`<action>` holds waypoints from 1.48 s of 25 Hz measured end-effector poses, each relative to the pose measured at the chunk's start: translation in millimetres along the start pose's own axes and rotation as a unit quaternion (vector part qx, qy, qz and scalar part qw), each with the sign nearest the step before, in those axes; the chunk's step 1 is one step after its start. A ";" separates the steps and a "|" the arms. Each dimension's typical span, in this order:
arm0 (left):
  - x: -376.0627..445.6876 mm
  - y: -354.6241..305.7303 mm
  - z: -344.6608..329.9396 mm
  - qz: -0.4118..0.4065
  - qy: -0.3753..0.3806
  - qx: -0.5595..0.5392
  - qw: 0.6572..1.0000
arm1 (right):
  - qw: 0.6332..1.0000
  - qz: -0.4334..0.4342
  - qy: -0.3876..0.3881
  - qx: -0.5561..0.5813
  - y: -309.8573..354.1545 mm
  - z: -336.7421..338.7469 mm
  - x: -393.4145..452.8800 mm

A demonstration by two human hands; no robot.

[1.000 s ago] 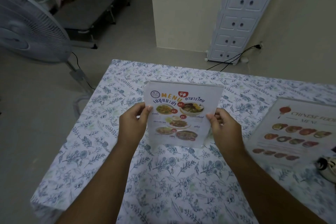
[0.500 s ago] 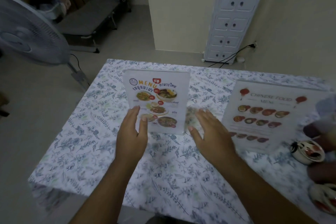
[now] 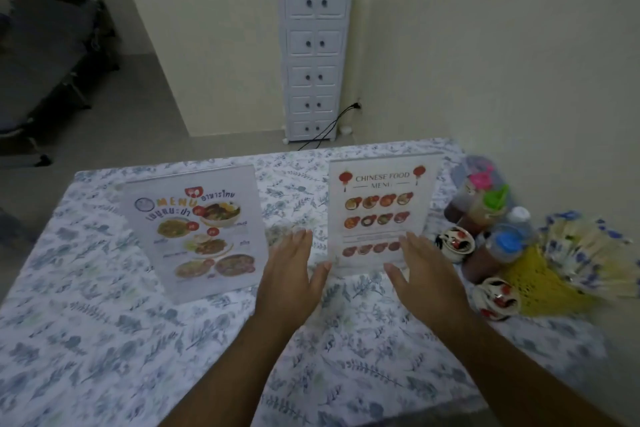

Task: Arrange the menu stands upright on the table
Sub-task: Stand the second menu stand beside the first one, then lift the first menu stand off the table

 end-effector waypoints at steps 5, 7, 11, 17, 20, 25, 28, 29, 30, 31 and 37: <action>57.2 -26.8 -9.2 0.072 0.009 -0.132 0.989 | 0.965 -0.091 -0.063 0.237 -31.6 40.4 60.5; 78.0 -27.6 -13.5 0.089 -0.025 -0.135 0.987 | 0.945 -0.120 -0.026 0.304 -40.6 46.4 86.1; 120.4 -31.9 -15.4 0.103 -0.079 -0.131 0.983 | 0.962 -0.095 -0.020 0.254 -65.3 59.1 143.7; 246.4 -81.4 -19.0 0.088 -0.132 -0.231 0.960 | 0.965 -0.015 -0.074 0.250 -101.2 136.8 287.6; 317.3 -122.2 -39.8 0.063 -0.142 -0.262 0.952 | 0.958 -0.002 -0.106 0.266 -140.0 166.2 360.9; 411.6 -156.5 -91.6 0.062 -0.139 -0.286 0.946 | 0.936 -0.022 -0.148 0.317 -206.0 154.4 437.4; 445.7 -154.5 -115.6 0.059 -0.126 -0.285 0.949 | 0.926 -0.038 -0.156 0.341 -232.7 129.2 464.9; 451.5 -151.1 -121.5 0.063 -0.125 -0.279 0.950 | 0.924 -0.041 -0.157 0.347 -237.8 120.5 470.7; 455.1 -146.8 -126.7 0.069 -0.124 -0.275 0.951 | 0.922 -0.043 -0.156 0.351 -240.9 112.6 474.0; 457.2 -142.8 -131.7 0.074 -0.127 -0.269 0.952 | 0.920 -0.040 -0.157 0.356 -243.6 104.8 476.1; 455.5 -138.9 -141.1 0.077 -0.146 -0.247 0.955 | 0.910 -0.025 -0.187 0.369 -243.3 87.1 474.2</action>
Point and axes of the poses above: each hand's wrist, its own x-axis towards the middle knuckle, its own z-axis out of the back of the hand, y = z × x, the point moved 2 cm from there along x, towards the middle knuckle, and after that the axes turned 1 degree about y, right-handed, at the moved point
